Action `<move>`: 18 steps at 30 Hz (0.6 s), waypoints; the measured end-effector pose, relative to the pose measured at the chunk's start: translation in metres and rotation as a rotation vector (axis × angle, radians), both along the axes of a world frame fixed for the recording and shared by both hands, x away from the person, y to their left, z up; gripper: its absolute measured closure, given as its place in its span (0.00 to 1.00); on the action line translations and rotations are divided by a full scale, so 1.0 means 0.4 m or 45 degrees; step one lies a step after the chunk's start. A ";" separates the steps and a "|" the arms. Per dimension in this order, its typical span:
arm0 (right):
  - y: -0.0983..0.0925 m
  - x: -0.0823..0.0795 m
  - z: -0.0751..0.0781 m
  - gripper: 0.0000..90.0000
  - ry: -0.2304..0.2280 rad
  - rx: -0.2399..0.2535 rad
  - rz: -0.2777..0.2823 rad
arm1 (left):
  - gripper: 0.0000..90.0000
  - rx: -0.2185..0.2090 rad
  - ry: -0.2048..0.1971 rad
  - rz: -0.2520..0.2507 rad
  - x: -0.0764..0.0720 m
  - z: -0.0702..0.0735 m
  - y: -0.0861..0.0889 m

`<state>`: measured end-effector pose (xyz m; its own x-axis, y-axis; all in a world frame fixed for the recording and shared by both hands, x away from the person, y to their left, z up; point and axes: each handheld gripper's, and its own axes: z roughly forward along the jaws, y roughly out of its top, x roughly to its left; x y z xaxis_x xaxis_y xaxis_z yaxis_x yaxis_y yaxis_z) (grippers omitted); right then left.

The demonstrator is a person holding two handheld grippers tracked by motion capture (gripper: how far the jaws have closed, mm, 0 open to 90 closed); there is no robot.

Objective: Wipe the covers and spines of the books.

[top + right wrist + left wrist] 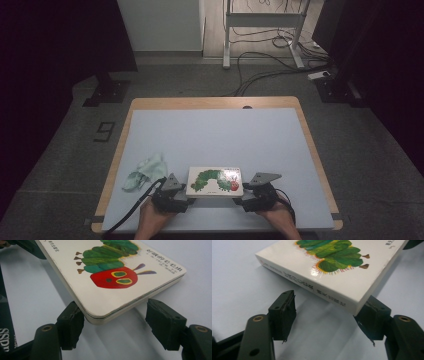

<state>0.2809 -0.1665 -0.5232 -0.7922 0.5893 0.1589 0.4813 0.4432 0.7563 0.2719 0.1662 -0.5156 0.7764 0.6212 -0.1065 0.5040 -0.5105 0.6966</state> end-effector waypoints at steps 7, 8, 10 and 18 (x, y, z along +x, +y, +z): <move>0.005 -0.017 -0.016 0.34 -0.024 -0.059 0.008 | 0.37 0.012 0.042 -0.073 -0.003 -0.011 -0.008; 0.006 -0.019 -0.016 0.34 -0.029 -0.066 0.005 | 0.37 0.011 0.044 -0.076 -0.003 -0.010 -0.008; 0.007 -0.020 -0.015 0.34 -0.035 -0.074 0.002 | 0.36 0.015 0.049 -0.082 -0.002 -0.010 -0.007; 0.001 -0.027 -0.014 0.33 -0.055 -0.084 0.007 | 0.32 0.049 0.016 -0.102 -0.010 -0.011 -0.006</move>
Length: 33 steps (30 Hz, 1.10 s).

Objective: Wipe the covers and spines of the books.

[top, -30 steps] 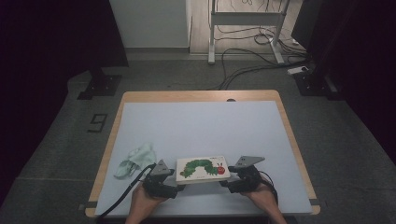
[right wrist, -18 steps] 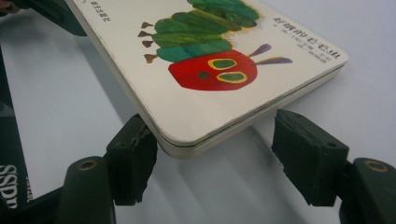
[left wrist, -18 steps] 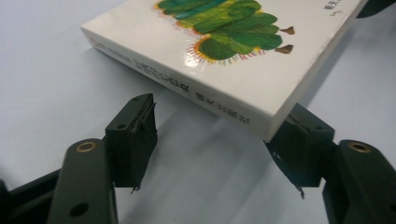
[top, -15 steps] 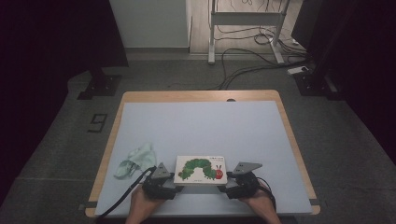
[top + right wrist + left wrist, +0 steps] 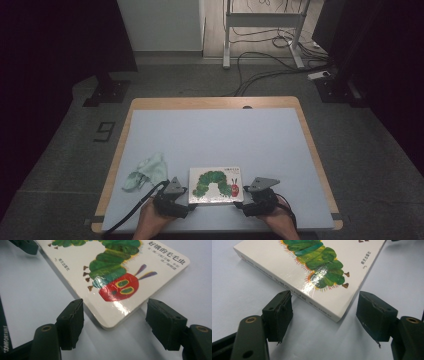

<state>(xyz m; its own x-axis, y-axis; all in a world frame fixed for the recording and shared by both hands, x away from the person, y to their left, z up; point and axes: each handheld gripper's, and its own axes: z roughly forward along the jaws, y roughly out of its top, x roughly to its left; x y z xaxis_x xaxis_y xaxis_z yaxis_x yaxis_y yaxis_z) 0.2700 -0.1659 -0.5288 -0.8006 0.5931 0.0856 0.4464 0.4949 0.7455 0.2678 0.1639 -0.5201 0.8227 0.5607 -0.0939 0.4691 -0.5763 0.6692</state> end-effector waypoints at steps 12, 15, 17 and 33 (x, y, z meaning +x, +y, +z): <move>0.003 -0.031 -0.005 0.51 -0.082 -0.038 -0.007 | 0.49 0.040 -0.083 -0.021 -0.025 -0.002 0.006; 0.001 -0.031 -0.006 0.53 -0.081 -0.029 -0.014 | 0.53 0.037 -0.084 -0.028 -0.025 -0.002 0.006; 0.002 -0.030 -0.006 0.53 -0.079 -0.030 -0.015 | 0.55 0.032 -0.079 -0.018 -0.022 -0.002 0.007; 0.005 0.037 -0.006 0.54 -0.072 -0.031 -0.043 | 0.56 0.001 -0.059 0.047 0.057 -0.002 0.006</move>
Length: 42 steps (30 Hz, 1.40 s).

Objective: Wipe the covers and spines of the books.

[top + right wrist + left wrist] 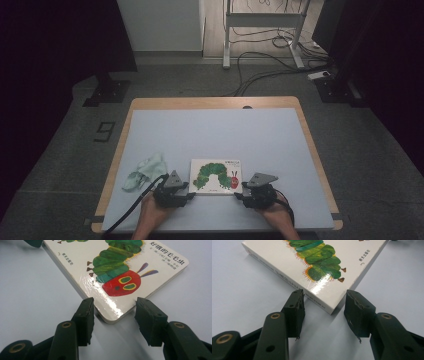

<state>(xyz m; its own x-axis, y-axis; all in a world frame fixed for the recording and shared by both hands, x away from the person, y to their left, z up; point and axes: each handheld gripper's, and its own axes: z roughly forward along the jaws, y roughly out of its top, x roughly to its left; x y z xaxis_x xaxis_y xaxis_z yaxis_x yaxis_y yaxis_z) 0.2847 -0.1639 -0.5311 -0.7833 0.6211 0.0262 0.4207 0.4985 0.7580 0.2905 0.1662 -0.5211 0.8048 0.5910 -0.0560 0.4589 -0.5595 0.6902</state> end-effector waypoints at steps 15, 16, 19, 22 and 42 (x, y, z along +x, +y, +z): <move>0.002 0.076 0.000 0.53 0.009 0.005 -0.021 | 0.55 0.026 -0.015 0.033 0.074 0.003 -0.005; 0.002 0.080 0.000 0.53 0.009 0.006 -0.025 | 0.55 0.029 -0.014 0.034 0.079 0.004 -0.006; 0.004 0.095 0.000 0.53 0.008 0.006 -0.033 | 0.54 0.036 -0.023 0.045 0.095 0.004 -0.008; 0.006 0.109 0.001 0.53 0.010 0.003 -0.040 | 0.54 0.042 -0.030 0.055 0.109 0.005 -0.009; 0.010 0.197 0.003 0.54 0.032 0.011 -0.109 | 0.51 0.051 -0.048 0.112 0.181 0.004 -0.016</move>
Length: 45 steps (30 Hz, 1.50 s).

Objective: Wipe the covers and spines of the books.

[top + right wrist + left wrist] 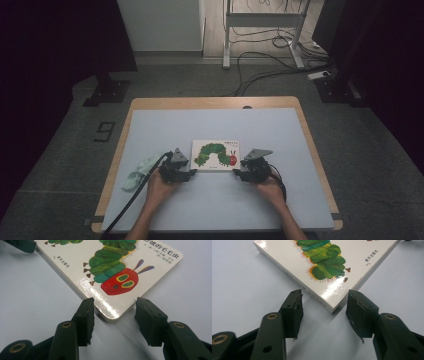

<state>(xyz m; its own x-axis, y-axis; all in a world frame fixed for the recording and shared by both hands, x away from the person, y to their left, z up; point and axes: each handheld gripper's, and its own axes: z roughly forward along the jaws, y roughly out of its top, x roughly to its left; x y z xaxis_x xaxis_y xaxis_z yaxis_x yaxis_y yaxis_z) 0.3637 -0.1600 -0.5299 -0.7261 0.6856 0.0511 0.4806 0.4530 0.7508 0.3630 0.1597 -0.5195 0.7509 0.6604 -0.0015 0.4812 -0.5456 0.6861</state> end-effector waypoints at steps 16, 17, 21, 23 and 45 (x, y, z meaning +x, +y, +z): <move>0.004 -0.004 0.009 0.14 0.022 -0.050 0.011 | 0.00 -0.020 0.009 0.045 -0.023 0.035 0.019; 0.002 -0.008 0.012 0.14 0.028 -0.043 0.012 | 0.00 -0.019 0.009 0.041 -0.028 0.036 0.020; -0.004 -0.024 0.025 0.13 0.019 -0.062 0.027 | 0.00 -0.017 0.005 0.021 -0.046 0.047 0.025; -0.009 -0.033 0.032 0.10 0.008 -0.063 0.027 | 0.00 -0.013 0.000 0.010 -0.057 0.055 0.028; -0.141 -0.154 0.102 0.00 -0.074 -0.026 -0.043 | 0.00 -0.039 -0.052 -0.008 -0.178 0.103 0.137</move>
<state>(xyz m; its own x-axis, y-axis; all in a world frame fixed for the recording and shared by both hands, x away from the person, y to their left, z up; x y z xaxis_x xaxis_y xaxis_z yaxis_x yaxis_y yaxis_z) 0.3021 -0.2164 -0.4892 -0.7038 0.7104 -0.0048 0.4516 0.4526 0.7689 0.2918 0.2146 -0.4784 0.7549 0.6558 0.0089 0.4490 -0.5267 0.7218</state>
